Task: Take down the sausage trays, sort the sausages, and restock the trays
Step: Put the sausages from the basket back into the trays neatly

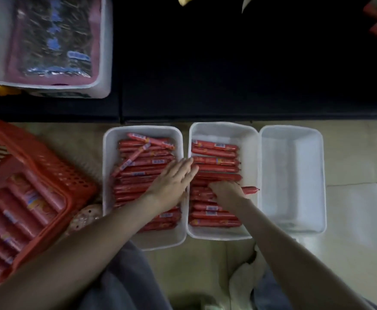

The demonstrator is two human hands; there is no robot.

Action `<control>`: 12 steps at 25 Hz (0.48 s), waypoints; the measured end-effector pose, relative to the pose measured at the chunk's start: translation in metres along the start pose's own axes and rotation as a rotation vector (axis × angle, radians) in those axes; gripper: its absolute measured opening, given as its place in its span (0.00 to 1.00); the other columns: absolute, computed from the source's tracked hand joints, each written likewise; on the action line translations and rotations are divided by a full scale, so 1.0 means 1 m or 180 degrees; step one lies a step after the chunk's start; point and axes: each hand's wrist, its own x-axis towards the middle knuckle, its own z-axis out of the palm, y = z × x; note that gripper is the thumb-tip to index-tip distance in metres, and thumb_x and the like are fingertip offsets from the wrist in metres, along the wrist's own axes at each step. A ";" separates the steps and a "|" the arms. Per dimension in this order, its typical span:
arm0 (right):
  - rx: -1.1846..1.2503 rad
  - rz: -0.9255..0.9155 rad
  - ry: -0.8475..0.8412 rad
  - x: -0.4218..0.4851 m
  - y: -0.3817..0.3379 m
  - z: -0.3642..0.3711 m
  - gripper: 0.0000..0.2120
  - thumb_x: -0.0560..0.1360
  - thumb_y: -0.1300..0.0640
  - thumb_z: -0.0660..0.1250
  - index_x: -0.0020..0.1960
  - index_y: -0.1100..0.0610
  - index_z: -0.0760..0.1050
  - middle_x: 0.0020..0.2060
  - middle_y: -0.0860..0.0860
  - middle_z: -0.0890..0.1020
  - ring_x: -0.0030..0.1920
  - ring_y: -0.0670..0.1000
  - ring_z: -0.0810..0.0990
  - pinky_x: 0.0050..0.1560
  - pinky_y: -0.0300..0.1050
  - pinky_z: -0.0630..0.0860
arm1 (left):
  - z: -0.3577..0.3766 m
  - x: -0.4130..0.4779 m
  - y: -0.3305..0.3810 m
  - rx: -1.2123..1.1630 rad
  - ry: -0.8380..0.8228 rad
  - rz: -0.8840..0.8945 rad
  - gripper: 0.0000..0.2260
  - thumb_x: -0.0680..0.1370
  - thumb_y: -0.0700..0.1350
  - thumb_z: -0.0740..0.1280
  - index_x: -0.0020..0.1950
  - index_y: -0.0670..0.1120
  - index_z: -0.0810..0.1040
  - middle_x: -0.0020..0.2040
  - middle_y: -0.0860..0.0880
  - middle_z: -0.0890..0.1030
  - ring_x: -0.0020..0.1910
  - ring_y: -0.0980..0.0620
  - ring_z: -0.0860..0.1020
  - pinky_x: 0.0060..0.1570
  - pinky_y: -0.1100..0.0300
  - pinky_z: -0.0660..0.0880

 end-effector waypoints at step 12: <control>-0.0079 -0.0449 0.1180 -0.001 0.002 0.024 0.32 0.74 0.52 0.68 0.74 0.54 0.58 0.67 0.50 0.69 0.68 0.52 0.66 0.71 0.55 0.54 | 0.043 0.006 0.010 0.0347 -0.0046 -0.0170 0.33 0.76 0.58 0.48 0.76 0.42 0.56 0.77 0.43 0.53 0.76 0.45 0.46 0.73 0.46 0.43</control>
